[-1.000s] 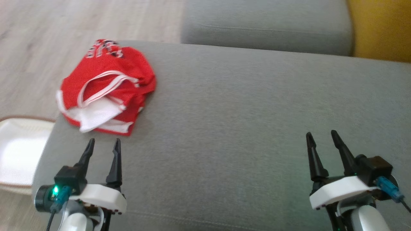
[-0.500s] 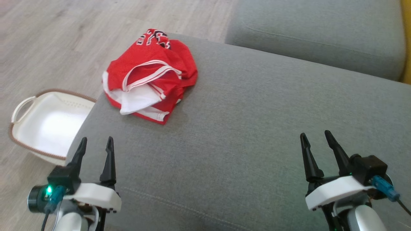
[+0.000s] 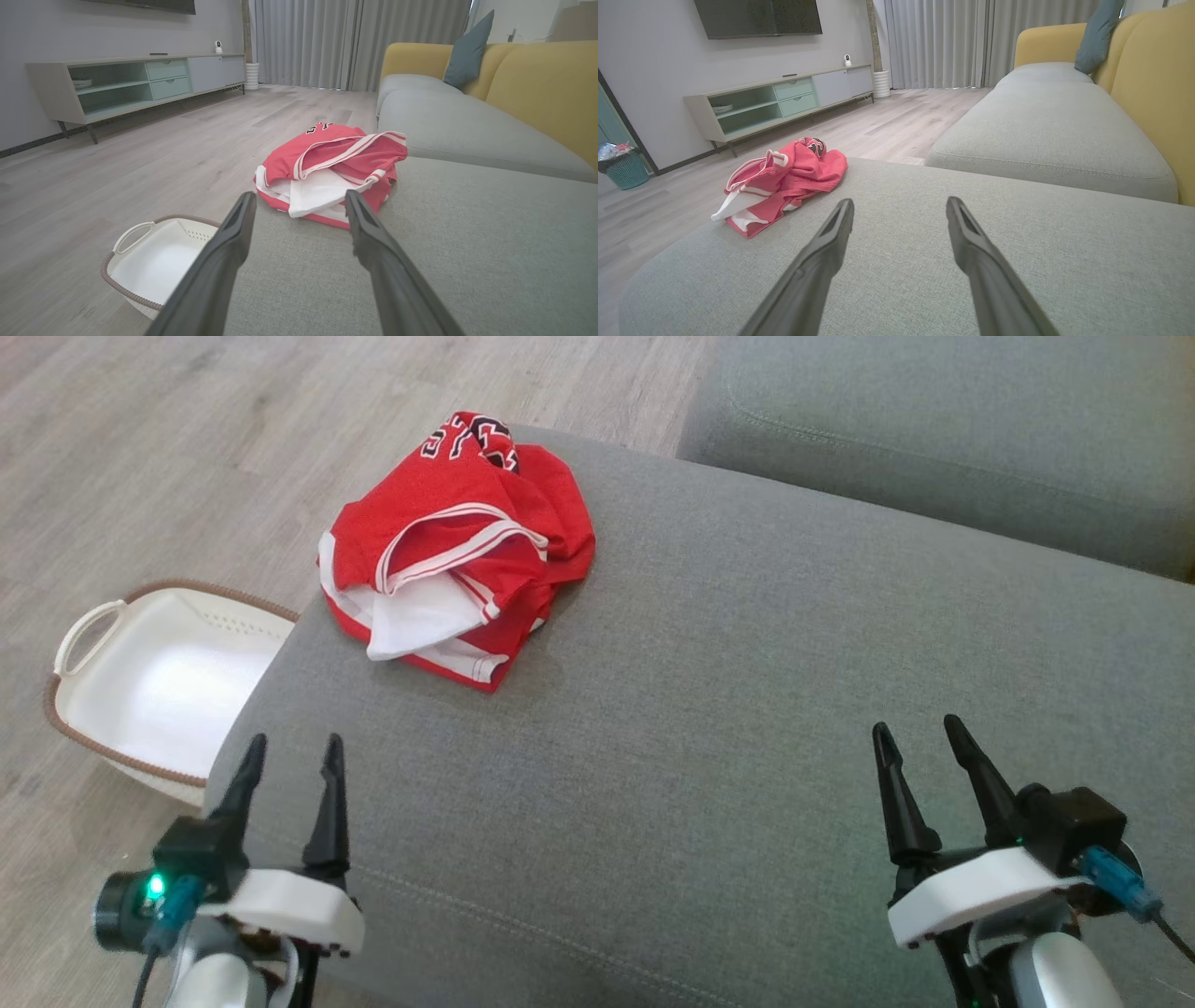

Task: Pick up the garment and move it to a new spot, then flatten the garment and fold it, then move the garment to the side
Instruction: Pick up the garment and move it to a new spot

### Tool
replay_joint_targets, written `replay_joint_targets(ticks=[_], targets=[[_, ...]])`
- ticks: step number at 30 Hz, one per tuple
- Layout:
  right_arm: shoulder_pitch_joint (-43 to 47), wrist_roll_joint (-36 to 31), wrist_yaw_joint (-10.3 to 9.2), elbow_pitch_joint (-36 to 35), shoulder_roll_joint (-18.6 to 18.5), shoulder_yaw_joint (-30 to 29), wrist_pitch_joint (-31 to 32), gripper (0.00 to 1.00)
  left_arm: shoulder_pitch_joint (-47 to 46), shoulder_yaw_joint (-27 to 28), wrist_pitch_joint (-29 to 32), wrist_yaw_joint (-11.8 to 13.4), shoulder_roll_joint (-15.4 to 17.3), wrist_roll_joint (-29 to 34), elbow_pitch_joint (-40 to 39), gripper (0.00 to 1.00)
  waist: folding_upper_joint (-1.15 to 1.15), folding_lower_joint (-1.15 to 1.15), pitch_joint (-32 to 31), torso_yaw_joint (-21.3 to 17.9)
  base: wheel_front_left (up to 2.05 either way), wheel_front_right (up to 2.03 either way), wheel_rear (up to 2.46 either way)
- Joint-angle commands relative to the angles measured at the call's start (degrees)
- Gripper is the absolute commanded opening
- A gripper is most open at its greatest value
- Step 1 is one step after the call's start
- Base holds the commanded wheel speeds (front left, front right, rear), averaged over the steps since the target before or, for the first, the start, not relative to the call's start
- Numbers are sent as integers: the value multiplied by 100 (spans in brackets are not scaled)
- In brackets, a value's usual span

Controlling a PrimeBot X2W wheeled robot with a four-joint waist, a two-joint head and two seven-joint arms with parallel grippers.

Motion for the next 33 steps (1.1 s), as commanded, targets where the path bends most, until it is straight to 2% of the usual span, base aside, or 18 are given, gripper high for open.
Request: replay_joint_targets(ticks=[1, 10, 16, 22, 26, 33], targets=[[-174, 17, -4, -245, -27, 154, 0, 100, -280, 133, -63, -32, 118, -2, -135, 100, 0, 0, 41, -17, 0, 0, 0], [-531, -197, -4, -538, -27, 265, 259, 100, -970, -63, -66, -104, -3, 4, -1, 100, 0, 0, 819, -438, 0, 0, 0], [-833, -402, -4, -798, -27, 253, 432, 100, -2028, -181, -48, -321, -38, -70, 676, 100, 0, 0, 1526, -854, 0, 0, 0], [-1085, -427, -4, -905, -27, 231, 423, 100, -3107, -79, 166, -459, 210, -197, 1782, 100, 0, 0, 2126, -1240, 0, 0, 0], [-1168, -399, -4, -863, -27, 224, 362, 100, -3508, -46, 377, -511, 387, -240, 2273, 100, 0, 0, 2296, -1351, 0, 0, 0], [-1321, -304, -4, -704, -27, 247, 215, 100, -4156, -120, 1172, -604, 698, -298, 3147, 100, 0, 0, 2457, -1446, 0, 0, 0]])
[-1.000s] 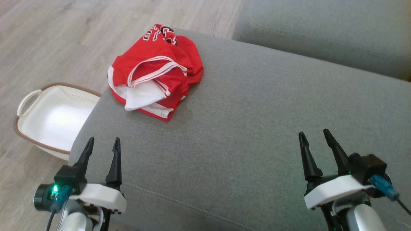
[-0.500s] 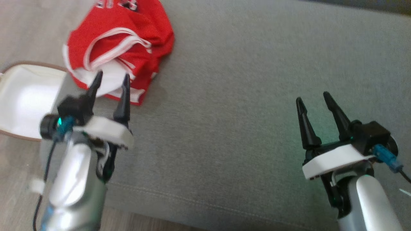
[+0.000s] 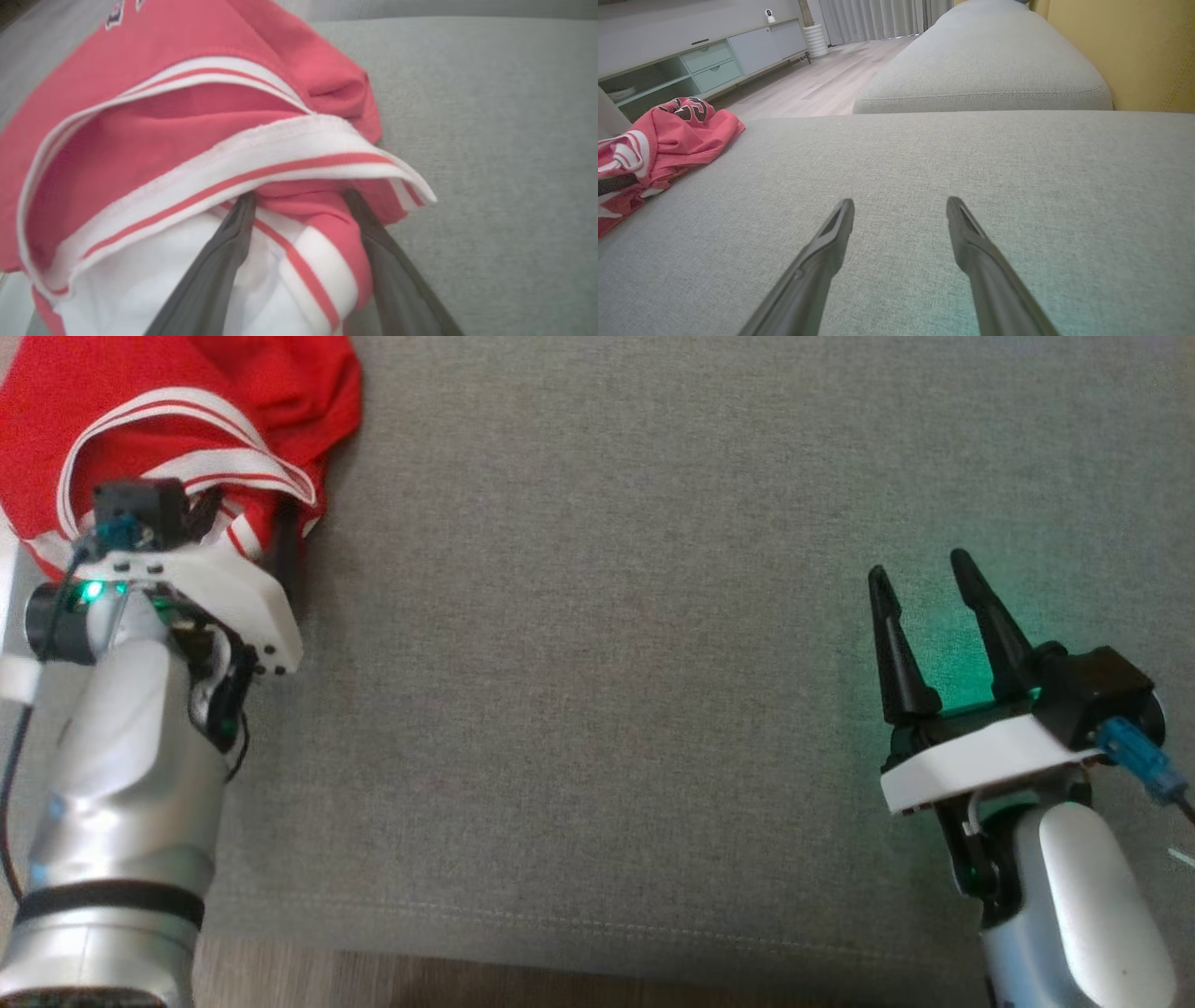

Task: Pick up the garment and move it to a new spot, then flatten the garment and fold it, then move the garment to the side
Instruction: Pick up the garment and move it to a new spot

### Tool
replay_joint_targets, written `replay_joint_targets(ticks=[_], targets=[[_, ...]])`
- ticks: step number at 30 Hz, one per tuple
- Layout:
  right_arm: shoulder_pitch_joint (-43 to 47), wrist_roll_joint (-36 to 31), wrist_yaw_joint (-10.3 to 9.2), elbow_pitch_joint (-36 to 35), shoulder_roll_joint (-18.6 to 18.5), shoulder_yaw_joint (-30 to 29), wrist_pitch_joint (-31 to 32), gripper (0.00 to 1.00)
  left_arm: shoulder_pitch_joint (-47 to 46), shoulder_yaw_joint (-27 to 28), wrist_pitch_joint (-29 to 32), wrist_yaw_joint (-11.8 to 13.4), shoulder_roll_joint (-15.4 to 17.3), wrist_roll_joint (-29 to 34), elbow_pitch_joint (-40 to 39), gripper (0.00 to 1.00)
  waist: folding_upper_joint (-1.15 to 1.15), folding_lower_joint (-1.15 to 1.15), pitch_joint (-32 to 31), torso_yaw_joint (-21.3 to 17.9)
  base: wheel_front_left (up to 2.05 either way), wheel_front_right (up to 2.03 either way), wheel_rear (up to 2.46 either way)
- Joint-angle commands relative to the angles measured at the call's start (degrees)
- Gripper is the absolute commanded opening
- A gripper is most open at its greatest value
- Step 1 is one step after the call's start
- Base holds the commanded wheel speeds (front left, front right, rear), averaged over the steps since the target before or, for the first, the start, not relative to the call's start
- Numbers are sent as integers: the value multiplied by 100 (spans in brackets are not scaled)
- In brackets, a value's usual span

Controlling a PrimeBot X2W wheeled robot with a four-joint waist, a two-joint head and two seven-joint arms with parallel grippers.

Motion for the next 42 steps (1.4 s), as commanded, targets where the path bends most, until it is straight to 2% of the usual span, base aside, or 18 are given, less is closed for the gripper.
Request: replay_joint_targets(ticks=[1, 2, 3, 4, 8, 12, 15, 19, 27, 32, 38, 42], targets=[[-155, 42, -4, -181, -11, 147, -79, 100, -232, 147, 54, -11, 326, -67, -88, 100, 0, 0, 29, -23, 0, 0, 0], [-174, 51, -4, -163, -11, 153, -93, 100, -309, 130, 160, -22, 327, -91, 15, 100, 0, 0, 38, -26, 0, 0, 0], [-193, 61, -4, -145, -11, 162, -105, 100, -377, 115, 255, -32, 330, -112, 114, 67, 0, 0, 43, -32, 0, 0, 0], [-212, 75, -4, -126, -11, 178, -113, 100, -444, 104, 313, -45, 347, -140, 209, 0, 0, 0, 45, -43, 0, 0, 0], [-253, 128, -4, -57, -11, 208, -145, 100, -613, 48, 68, -18, 425, -106, 402, 0, 0, 0, 4, -83, 0, 0, 0], [-173, 163, -4, 6, -11, 133, -185, 100, -580, 57, -593, 136, 432, -66, 313, 0, 0, 0, -175, -90, 0, 0, 0], [-55, 199, -4, 22, -11, 59, -199, 100, -435, 88, -1018, 264, 374, -79, 39, 0, 0, 0, -397, -73, 0, 0, 0], [121, 274, -4, 17, -11, -29, -193, 100, -51, 129, -1225, 389, 264, -124, -650, 0, 0, 0, -741, -38, 0, 0, 0], [457, 441, -4, -16, -11, -30, -149, 100, 1148, -50, -1272, 583, 70, -60, -2607, 0, 0, 0, -1448, -115, 0, 0, 0], [622, 493, -4, -82, -11, -14, -89, 100, 1808, -284, -965, 600, -48, -96, -3672, 0, 0, 0, -1744, -307, 0, 0, 0], [714, 505, -4, -202, -11, -17, 0, 100, 2130, -592, -637, 498, -202, -189, -4247, 0, 0, 0, -1893, -671, 0, 0, 0], [747, 497, -4, -384, -11, -61, 98, 100, 2016, -1031, -485, 313, -442, -232, -4418, 0, 0, 0, -1842, -1159, 0, 0, 0]])
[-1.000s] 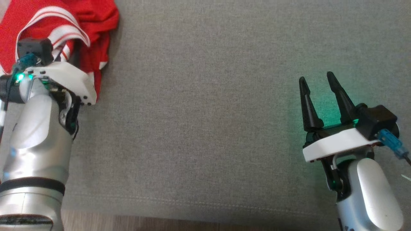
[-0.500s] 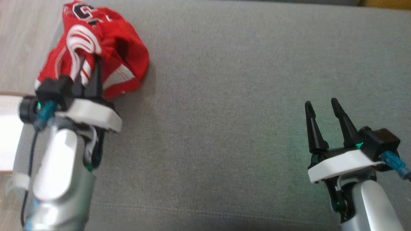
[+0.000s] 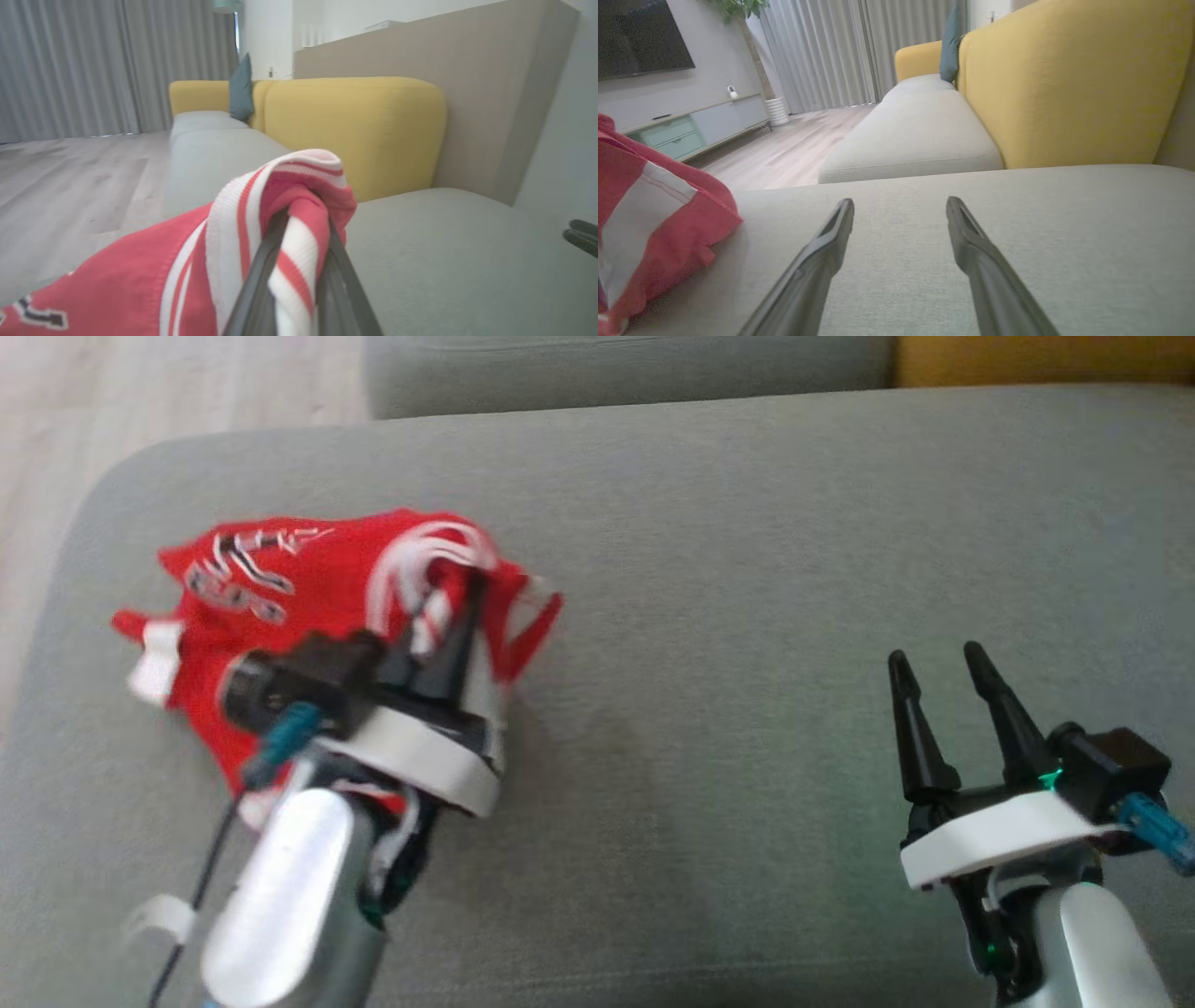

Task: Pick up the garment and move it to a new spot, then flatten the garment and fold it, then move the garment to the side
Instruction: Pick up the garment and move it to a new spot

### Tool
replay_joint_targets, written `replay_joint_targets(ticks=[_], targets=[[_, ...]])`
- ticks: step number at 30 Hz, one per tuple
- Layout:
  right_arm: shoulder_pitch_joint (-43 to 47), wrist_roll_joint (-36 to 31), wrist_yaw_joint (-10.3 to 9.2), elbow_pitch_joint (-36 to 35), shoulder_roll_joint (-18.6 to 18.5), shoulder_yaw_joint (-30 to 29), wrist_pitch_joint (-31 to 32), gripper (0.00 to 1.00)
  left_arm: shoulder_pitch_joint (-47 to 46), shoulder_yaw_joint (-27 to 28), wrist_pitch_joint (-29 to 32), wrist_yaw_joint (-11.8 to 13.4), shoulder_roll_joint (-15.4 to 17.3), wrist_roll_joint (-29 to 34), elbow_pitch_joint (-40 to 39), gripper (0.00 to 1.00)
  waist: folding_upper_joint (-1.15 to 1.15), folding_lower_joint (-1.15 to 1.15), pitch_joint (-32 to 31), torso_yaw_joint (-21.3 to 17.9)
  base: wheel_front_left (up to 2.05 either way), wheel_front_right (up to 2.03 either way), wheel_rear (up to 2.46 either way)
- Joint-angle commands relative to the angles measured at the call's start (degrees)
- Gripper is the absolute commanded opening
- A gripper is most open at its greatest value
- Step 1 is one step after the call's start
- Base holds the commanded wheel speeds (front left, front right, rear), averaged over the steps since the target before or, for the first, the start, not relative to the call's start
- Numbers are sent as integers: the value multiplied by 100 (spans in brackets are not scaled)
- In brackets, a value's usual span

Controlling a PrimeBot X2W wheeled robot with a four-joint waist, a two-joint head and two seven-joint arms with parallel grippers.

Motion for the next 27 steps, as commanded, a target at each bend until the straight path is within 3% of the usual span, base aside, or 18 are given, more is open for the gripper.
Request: replay_joint_targets(ticks=[1, 8, 14, 23, 27], targets=[[-98, 11, -4, -249, -22, 106, 21, 100, -399, 107, -3, -32, 4, 3, -263, 0, 0, 0, 62, -300, 0, 0, 0], [-133, 36, -4, -454, -22, 36, 48, 100, -1056, -580, -63, -184, -265, -81, -91, 0, 0, 0, 465, -939, 0, 0, 0], [-293, 143, -4, -497, -22, 99, -81, 100, -1668, -1096, -118, -167, -334, -282, 228, 0, 0, 0, 937, -1383, 0, 0, 0], [-398, 217, -4, -333, -22, 97, -299, 100, -1837, -1789, 932, -266, -342, -565, 1704, 0, 0, 0, 1295, -1472, 0, 0, 0], [-472, 220, -4, -243, -22, 89, -348, 100, -1888, -2035, 1156, -347, -343, -741, 1998, 0, 0, 0, 1320, -1381, 0, 0, 0]])
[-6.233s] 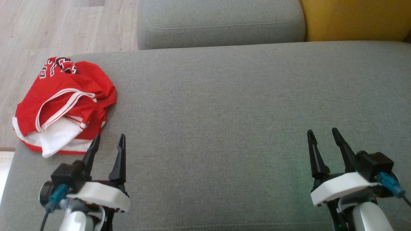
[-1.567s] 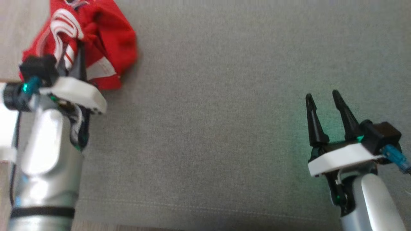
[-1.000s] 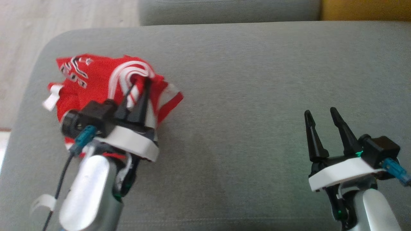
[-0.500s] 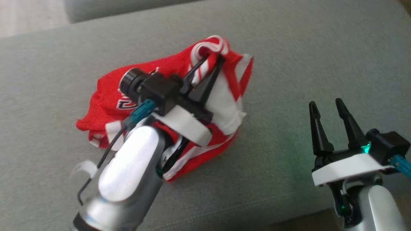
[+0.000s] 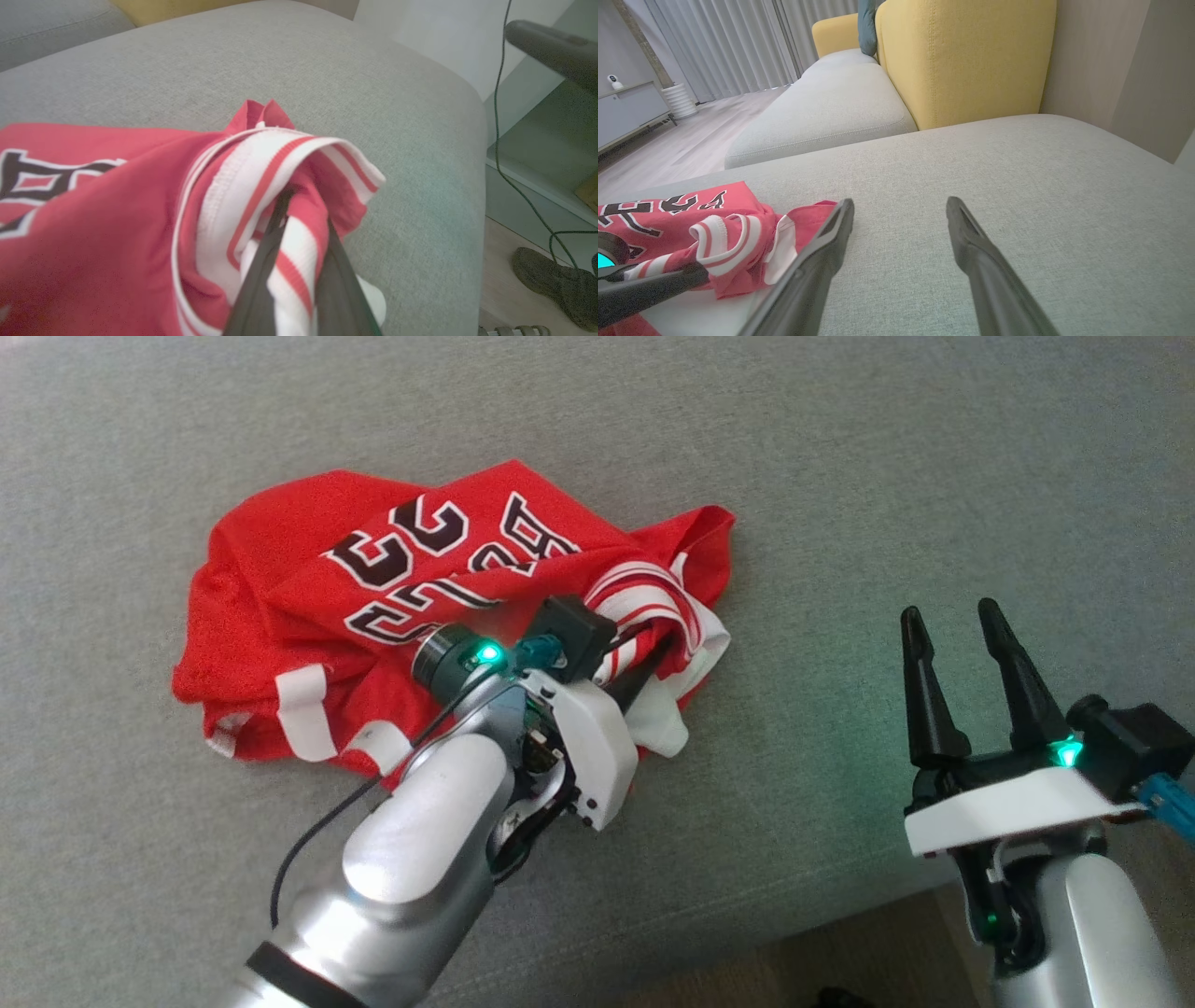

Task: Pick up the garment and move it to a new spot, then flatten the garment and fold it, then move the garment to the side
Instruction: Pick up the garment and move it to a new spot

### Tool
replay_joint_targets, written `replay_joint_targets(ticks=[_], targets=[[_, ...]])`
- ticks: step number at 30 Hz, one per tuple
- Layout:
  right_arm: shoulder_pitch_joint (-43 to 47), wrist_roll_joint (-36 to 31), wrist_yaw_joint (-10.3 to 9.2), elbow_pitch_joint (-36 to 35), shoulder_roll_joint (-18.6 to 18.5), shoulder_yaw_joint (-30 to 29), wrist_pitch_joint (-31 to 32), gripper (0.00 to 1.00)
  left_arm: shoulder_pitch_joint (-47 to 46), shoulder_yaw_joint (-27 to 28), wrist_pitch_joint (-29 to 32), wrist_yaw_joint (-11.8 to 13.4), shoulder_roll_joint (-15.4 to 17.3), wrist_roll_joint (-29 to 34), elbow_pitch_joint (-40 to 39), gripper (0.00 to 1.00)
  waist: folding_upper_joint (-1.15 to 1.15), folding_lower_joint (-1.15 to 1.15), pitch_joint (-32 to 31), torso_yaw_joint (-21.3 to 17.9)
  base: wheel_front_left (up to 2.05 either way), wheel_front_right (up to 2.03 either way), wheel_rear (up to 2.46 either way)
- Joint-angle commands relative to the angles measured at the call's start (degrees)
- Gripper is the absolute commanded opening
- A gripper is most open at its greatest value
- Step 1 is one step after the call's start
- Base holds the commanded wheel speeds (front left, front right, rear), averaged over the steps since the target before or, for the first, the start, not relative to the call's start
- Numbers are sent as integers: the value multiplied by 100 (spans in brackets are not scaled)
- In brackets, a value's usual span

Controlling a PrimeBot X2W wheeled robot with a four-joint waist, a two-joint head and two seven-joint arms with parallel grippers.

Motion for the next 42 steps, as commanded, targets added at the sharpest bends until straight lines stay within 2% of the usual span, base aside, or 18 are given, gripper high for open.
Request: replay_joint_targets(ticks=[1, 2, 3, 4, 8, 12, 13, 20, 23, 32, 42], targets=[[-213, 32, -4, -147, -23, 100, -98, 100, -275, 98, -93, -35, 11, -18, -176, 0, 0, 0, -4, 71, 0, 0, 0], [-230, 28, -4, -127, -23, 100, -108, 100, -277, 77, -148, -36, 11, -27, -166, 0, 0, 0, -20, 102, 0, 0, 0], [-242, 24, -4, -104, -23, 101, -115, 100, -276, 64, -233, -22, 10, -14, -173, 41, 0, 0, -48, 134, 0, 0, 0], [-246, 18, -4, -83, -23, 98, -120, 100, -272, 48, -344, 6, 10, 22, -204, 100, 0, 0, -80, 170, 0, 0, 0], [-227, -83, -4, -27, -23, 87, -115, 100, -162, 28, -999, 241, 83, 275, -506, 100, 0, 0, -264, 332, 0, 0, 0], [-180, -147, -4, -13, -23, 58, -89, 100, 181, 218, -1599, 614, 302, 381, -950, 100, 0, 0, -477, 520, 0, 0, 0], [-180, -147, -4, -13, -23, 58, -89, 100, 181, 218, -1599, 614, 302, 381, -950, 100, 0, 0, -477, 520, 0, 0, 0], [-99, -327, -4, -114, -23, -34, 36, 100, 1011, 1157, -1955, 1332, 934, 141, -1722, 100, 0, 0, -729, 871, 0, 0, 0], [-66, -375, -4, -157, -23, -80, 94, 100, 1345, 1621, -1998, 1551, 1187, 3, -1913, 100, 0, 0, -812, 1017, 0, 0, 0], [85, -459, -4, -165, -23, -93, 260, 100, 2309, 2663, -2023, 1665, 1664, -450, -2197, 100, 0, 0, -1150, 1276, 0, 0, 0], [458, -436, -4, -217, -23, -87, 411, 100, 2977, 2672, -2025, 1737, 1781, -256, -2486, 100, 0, 0, -1529, 1305, 0, 0, 0]])
